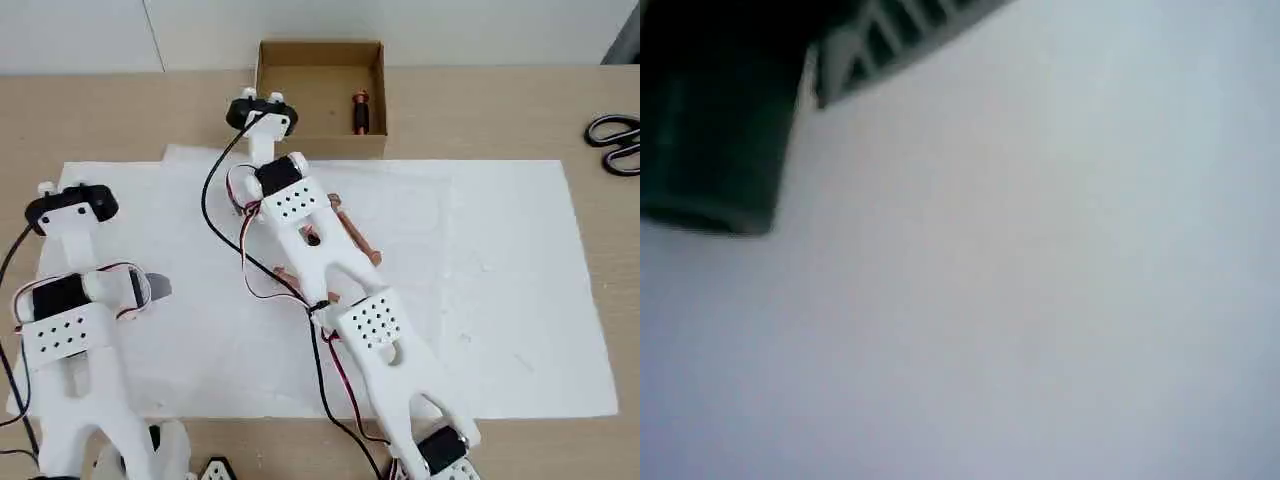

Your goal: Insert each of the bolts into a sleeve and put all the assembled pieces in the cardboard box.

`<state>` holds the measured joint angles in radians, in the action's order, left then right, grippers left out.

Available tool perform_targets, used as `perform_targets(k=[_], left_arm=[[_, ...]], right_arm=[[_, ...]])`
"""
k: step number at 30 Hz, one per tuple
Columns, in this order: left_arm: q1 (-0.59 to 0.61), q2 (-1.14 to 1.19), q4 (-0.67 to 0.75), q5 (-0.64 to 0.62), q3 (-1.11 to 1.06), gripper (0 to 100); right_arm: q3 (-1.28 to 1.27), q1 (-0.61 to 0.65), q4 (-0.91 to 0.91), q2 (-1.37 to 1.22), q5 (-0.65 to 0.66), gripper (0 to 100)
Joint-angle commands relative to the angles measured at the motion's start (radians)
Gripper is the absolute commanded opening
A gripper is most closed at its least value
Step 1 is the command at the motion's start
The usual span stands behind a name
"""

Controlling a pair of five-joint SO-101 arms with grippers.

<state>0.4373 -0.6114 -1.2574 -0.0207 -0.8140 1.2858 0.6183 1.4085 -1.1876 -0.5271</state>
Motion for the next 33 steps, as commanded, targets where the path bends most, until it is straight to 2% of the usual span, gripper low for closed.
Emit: perform_targets(k=[1, 3, 11, 20, 33], left_arm=[[0.0, -0.011, 0.009, 0.009, 0.004, 28], [0.0, -0.011, 0.009, 0.009, 0.004, 28], [0.0, -0.011, 0.009, 0.009, 0.004, 28], [0.0, -0.011, 0.009, 0.009, 0.005, 28], [-0.002, -0.011, 0.009, 0.009, 0.01, 28]], right_arm=[[-0.008, 0.002, 0.039, 0.013, 0.005, 4.2], [-0.008, 0.002, 0.035, 0.013, 0.005, 0.2], [0.017, 0.002, 0.042, 0.018, 0.006, 0.4], [0.396, -0.012, 0.274, 0.016, 0.029, 0.3], [0.381, -0.125, 0.289, 0.291, 0.043, 0.3]])
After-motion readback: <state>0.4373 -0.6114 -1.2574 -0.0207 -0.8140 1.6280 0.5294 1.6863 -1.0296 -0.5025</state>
